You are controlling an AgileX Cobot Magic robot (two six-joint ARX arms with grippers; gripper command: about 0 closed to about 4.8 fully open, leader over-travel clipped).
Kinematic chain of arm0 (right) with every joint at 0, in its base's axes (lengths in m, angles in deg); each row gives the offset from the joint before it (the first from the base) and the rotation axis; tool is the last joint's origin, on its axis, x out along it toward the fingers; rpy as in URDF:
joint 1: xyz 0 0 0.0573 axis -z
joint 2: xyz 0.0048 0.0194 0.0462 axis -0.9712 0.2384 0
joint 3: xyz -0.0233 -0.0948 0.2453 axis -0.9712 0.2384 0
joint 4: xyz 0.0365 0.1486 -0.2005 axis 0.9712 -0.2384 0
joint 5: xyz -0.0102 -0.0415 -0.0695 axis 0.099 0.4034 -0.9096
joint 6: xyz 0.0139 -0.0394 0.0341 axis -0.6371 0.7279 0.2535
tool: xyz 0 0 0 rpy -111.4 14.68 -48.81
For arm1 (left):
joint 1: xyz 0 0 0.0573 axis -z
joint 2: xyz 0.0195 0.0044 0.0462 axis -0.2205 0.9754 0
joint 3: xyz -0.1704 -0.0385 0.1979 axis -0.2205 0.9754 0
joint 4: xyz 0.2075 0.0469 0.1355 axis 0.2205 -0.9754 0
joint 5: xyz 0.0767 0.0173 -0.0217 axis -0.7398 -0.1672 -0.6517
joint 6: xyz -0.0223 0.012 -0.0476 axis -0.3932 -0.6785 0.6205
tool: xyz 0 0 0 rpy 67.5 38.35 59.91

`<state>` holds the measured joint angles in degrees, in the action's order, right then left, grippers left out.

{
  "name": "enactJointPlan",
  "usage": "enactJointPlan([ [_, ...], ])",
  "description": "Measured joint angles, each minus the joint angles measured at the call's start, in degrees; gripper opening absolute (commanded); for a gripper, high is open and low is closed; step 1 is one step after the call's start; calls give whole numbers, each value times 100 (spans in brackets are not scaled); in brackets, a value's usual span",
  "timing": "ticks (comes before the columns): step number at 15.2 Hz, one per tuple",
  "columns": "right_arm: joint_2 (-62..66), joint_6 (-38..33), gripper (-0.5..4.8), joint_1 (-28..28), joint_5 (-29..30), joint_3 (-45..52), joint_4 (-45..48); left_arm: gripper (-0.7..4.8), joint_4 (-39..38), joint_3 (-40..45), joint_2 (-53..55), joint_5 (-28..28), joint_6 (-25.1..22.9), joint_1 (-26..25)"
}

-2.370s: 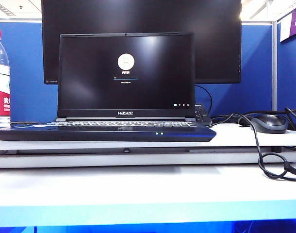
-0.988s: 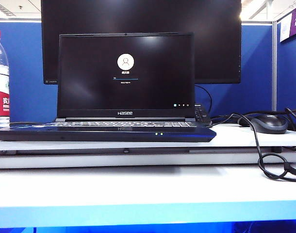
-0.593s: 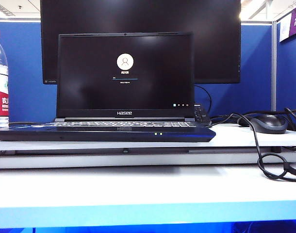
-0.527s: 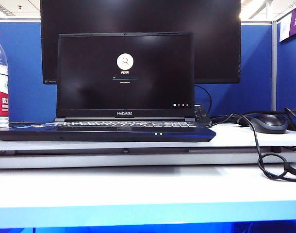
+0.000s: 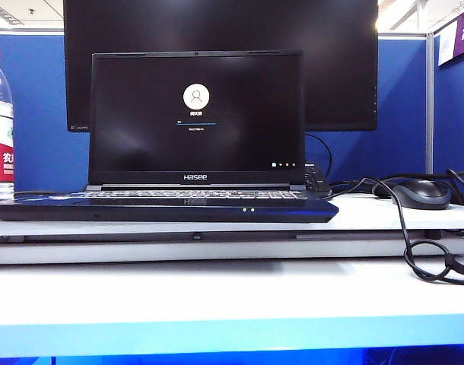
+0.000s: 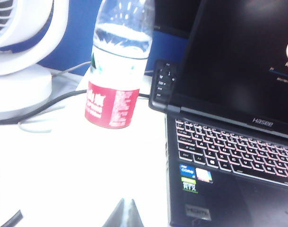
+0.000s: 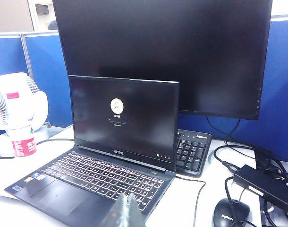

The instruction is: Open the lid of the black laptop.

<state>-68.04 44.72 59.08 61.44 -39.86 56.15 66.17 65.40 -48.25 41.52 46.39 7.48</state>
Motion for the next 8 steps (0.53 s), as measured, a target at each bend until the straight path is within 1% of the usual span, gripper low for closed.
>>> enactJointPlan([
  [6,0,0,-1,0,-2,0,-2,-3,201,149,0,-151,-42,0],
  [8,0,0,-1,0,0,2,-2,-3,212,149,0,-151,-195,0],
])
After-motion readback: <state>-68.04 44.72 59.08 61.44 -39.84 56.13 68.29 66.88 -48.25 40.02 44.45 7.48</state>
